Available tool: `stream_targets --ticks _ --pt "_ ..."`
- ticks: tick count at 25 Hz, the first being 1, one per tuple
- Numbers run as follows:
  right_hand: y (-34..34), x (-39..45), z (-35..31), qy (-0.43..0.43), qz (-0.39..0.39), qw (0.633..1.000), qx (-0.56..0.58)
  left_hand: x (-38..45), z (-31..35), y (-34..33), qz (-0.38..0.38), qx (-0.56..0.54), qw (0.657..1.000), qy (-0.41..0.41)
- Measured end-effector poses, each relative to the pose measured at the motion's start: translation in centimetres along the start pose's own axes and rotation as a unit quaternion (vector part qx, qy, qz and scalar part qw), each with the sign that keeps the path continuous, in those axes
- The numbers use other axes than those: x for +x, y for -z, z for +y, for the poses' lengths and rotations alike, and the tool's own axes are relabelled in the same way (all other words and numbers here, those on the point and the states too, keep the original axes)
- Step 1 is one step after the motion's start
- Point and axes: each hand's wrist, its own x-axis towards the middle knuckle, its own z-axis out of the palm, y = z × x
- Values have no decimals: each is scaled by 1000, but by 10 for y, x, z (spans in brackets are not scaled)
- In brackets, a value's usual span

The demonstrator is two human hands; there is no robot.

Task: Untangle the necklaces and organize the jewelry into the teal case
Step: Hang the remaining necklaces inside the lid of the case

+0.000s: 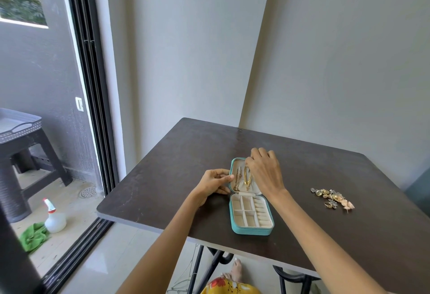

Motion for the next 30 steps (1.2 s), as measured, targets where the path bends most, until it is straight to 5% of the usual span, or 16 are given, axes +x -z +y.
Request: stream_targets --ticks 17,24,30 --pt "-5 0 14 56 40 998 3 -1 0 0 1 6 1000 -6" --pt "-8 -5 14 -12 74 991 107 -1 1 0 0 4 1000 -8" --pt "-11 -3 14 5 77 994 80 1 -2 0 3 17 1000 -13"
